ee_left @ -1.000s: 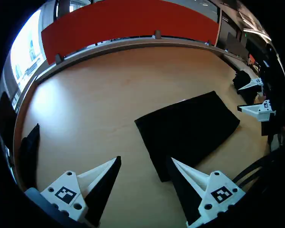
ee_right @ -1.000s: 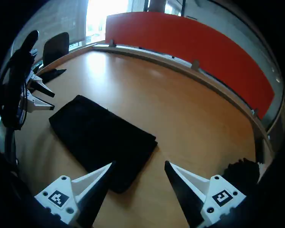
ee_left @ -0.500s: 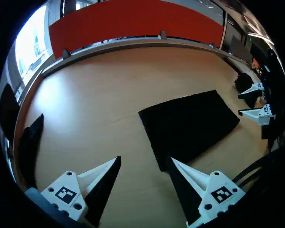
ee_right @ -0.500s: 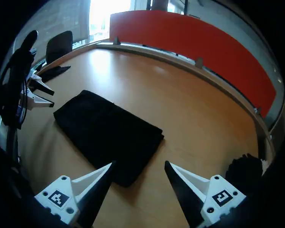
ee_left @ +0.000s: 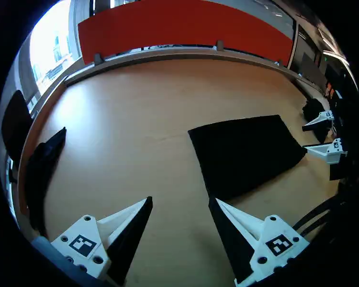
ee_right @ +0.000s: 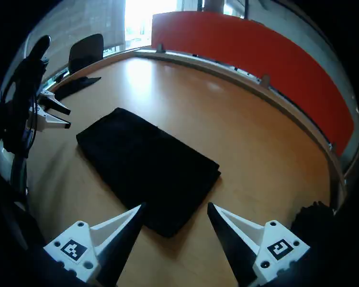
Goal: Fold towel
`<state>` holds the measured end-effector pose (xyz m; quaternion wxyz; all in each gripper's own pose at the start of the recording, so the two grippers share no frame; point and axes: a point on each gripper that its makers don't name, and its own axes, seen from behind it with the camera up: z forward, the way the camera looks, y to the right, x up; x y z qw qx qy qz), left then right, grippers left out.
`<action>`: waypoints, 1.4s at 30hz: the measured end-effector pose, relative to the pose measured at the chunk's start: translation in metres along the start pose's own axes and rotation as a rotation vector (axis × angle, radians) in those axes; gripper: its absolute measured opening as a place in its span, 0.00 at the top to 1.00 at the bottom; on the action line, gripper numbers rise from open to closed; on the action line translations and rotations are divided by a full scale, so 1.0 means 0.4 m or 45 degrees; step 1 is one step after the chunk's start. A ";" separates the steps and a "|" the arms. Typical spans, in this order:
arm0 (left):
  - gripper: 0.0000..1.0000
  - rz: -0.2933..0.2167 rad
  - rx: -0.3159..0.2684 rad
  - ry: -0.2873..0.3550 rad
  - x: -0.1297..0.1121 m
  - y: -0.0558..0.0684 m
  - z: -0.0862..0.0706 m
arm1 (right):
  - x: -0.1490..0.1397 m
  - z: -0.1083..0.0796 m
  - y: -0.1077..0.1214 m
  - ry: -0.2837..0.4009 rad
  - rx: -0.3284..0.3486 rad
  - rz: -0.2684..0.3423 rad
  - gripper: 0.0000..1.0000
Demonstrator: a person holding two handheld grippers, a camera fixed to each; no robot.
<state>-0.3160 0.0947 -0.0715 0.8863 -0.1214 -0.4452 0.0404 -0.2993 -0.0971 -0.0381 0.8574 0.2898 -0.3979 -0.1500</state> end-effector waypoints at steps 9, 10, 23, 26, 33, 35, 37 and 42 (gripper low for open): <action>0.14 -0.058 0.021 -0.008 -0.030 -0.014 -0.036 | -0.036 0.009 -0.019 -0.048 0.051 -0.028 0.10; 0.14 -0.063 0.023 -0.010 -0.034 -0.016 -0.040 | -0.041 0.008 -0.021 -0.054 0.056 -0.032 0.11; 0.14 -0.096 0.045 -0.008 -0.050 -0.039 -0.074 | -0.092 -0.010 -0.039 -0.119 0.121 -0.062 0.37; 0.14 -0.097 0.048 -0.006 -0.050 -0.043 -0.078 | -0.102 -0.013 -0.041 -0.137 0.134 -0.053 0.48; 0.14 -0.093 0.055 -0.006 -0.052 -0.049 -0.084 | -0.109 -0.009 -0.038 -0.150 0.144 -0.048 0.61; 0.14 -0.093 0.056 -0.009 -0.054 -0.050 -0.084 | -0.111 -0.008 -0.038 -0.152 0.147 -0.049 0.66; 0.14 -0.093 0.056 -0.010 -0.056 -0.050 -0.084 | -0.113 -0.008 -0.038 -0.154 0.146 -0.050 0.71; 0.14 -0.089 0.059 -0.013 -0.058 -0.052 -0.083 | -0.114 -0.007 -0.035 -0.148 0.140 -0.047 0.80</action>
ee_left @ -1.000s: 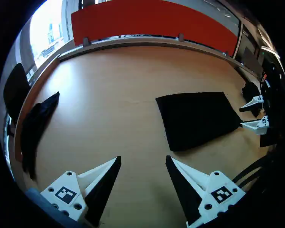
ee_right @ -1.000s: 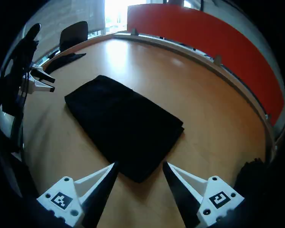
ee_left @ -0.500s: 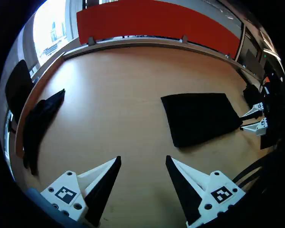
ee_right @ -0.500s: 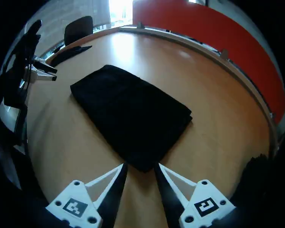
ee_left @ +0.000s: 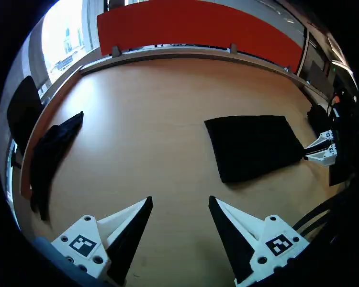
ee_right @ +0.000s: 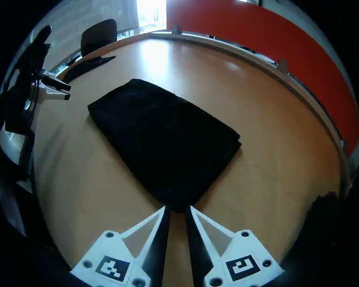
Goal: Fold towel
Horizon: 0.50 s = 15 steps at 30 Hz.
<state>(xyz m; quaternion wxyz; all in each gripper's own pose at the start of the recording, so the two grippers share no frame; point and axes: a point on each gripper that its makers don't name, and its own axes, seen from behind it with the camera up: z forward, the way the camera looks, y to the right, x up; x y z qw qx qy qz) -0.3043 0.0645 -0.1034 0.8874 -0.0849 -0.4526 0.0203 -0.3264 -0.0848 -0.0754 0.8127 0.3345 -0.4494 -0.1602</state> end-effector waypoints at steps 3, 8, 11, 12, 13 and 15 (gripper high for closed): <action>0.14 0.003 0.001 0.000 0.000 -0.002 0.000 | 0.004 0.003 0.003 0.008 -0.005 0.005 0.89; 0.13 0.004 0.003 0.000 0.001 -0.005 0.000 | 0.008 0.003 0.005 0.016 -0.005 0.008 0.96; 0.14 0.006 0.004 0.000 0.002 -0.007 -0.001 | 0.012 -0.002 0.007 0.021 -0.010 0.000 0.96; 0.14 0.007 0.004 0.000 0.002 -0.008 -0.001 | 0.014 -0.005 0.008 0.024 -0.013 -0.003 0.96; 0.14 0.008 0.005 0.000 0.002 -0.009 -0.002 | 0.019 -0.009 0.008 0.029 -0.016 -0.007 0.96; 0.14 0.009 0.006 0.001 0.002 -0.010 -0.003 | 0.030 -0.017 0.010 0.040 -0.023 -0.013 0.96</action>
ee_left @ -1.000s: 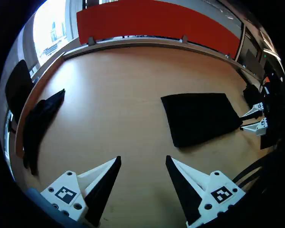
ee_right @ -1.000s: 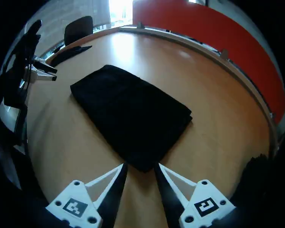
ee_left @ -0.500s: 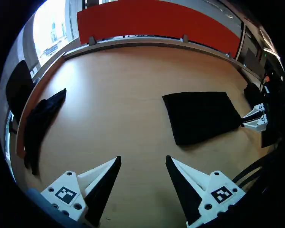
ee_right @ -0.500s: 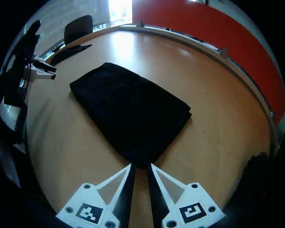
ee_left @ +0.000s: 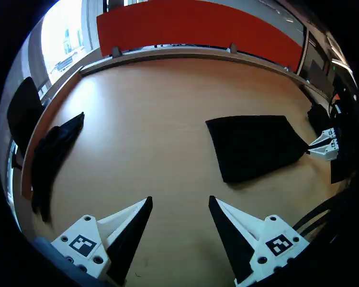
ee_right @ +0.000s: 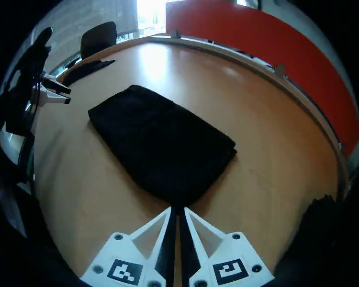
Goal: Fold towel
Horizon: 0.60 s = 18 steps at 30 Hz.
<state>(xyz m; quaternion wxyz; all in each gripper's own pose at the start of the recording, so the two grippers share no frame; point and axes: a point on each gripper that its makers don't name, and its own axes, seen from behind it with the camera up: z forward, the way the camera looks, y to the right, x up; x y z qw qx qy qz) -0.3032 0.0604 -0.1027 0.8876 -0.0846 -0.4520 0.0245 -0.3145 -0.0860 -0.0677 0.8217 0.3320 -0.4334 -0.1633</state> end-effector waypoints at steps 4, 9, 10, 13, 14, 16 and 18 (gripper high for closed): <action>0.14 0.002 0.002 0.002 0.002 -0.002 -0.002 | 0.036 -0.021 0.005 0.033 -0.015 -0.019 0.96; 0.14 0.005 0.004 0.006 0.005 -0.002 -0.004 | 0.096 -0.055 0.017 0.083 -0.042 -0.054 0.96; 0.14 0.006 0.003 0.008 0.006 -0.002 -0.004 | 0.108 -0.062 0.021 0.094 -0.049 -0.062 0.96; 0.14 0.009 0.003 0.013 0.010 -0.001 -0.006 | 0.145 -0.082 0.030 0.128 -0.068 -0.084 0.96; 0.14 0.010 0.003 0.014 0.011 0.000 -0.006 | 0.158 -0.090 0.032 0.139 -0.073 -0.091 0.96; 0.14 0.012 0.003 0.016 0.013 0.001 -0.006 | 0.179 -0.102 0.037 0.157 -0.080 -0.103 0.96; 0.13 0.013 0.004 0.018 0.014 0.002 -0.007 | 0.199 -0.115 0.041 0.175 -0.088 -0.114 0.96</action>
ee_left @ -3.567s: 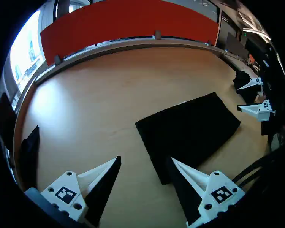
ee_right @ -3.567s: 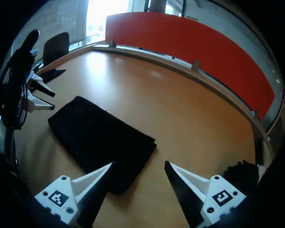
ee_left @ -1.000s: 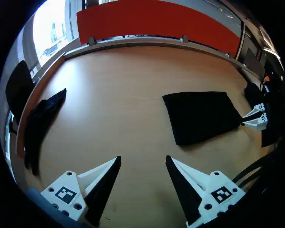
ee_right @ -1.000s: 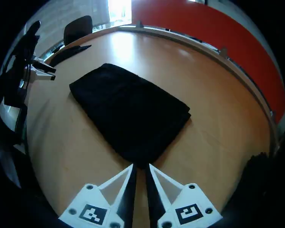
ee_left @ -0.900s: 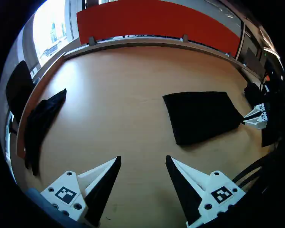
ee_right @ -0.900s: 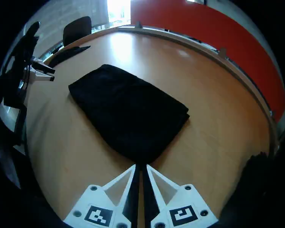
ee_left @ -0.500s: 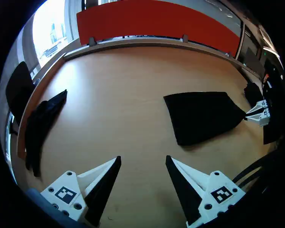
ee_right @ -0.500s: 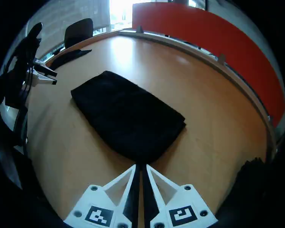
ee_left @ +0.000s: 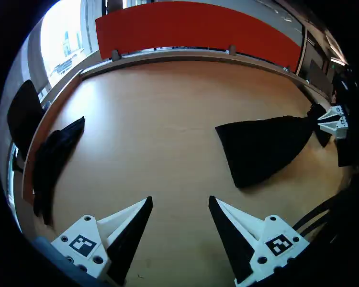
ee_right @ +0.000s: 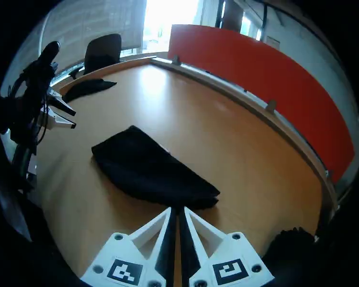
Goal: Fold towel
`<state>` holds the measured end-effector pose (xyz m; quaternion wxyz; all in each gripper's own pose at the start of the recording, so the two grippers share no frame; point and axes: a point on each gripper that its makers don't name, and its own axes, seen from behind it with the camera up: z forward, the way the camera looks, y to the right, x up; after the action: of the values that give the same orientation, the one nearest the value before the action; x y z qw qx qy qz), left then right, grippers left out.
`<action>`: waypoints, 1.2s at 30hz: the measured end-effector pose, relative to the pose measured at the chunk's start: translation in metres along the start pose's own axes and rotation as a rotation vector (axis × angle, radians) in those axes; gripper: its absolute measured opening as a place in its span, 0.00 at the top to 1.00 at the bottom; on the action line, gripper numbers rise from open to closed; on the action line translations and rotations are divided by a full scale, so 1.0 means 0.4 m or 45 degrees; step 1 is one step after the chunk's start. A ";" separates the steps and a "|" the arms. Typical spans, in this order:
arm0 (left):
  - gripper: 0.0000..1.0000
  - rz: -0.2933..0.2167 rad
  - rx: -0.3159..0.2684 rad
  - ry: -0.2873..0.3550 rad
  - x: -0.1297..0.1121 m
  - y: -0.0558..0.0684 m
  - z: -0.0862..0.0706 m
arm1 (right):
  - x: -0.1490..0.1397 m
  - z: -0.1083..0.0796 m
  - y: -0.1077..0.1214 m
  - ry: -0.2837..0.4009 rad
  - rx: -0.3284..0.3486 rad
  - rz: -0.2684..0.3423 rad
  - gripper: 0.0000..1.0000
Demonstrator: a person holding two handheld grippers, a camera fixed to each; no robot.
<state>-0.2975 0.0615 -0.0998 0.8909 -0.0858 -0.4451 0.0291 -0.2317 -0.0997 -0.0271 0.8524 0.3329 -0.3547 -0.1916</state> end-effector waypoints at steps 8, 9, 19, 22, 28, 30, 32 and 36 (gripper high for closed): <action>0.13 0.001 -0.004 0.008 0.006 0.011 -0.001 | 0.063 -0.040 0.021 0.057 -0.032 -0.043 0.96; 0.13 0.001 -0.005 0.008 0.007 0.012 -0.001 | 0.069 -0.044 0.023 0.063 -0.034 -0.047 0.96; 0.14 0.004 -0.011 0.017 0.015 0.024 0.000 | 0.112 -0.087 0.056 0.117 -0.073 -0.066 0.96; 0.14 0.003 -0.012 0.018 0.016 0.026 0.000 | 0.117 -0.097 0.067 0.123 -0.085 -0.069 0.96; 0.13 0.000 -0.014 0.017 0.016 0.031 0.001 | 0.113 -0.102 0.072 0.123 -0.090 -0.072 0.96; 0.13 -0.002 -0.015 0.015 0.015 0.032 0.001 | 0.112 -0.102 0.069 0.123 -0.087 -0.073 0.96; 0.13 -0.007 -0.016 0.012 0.013 0.033 0.001 | 0.112 -0.100 0.063 0.124 -0.080 -0.075 0.96; 0.13 -0.019 -0.018 0.012 0.013 0.035 0.000 | 0.110 -0.092 0.049 0.122 -0.064 -0.080 0.96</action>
<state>-0.2941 0.0759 -0.0981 0.8926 -0.0891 -0.4417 0.0188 -0.1733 -0.0949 -0.0116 0.8700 0.3313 -0.2981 -0.2108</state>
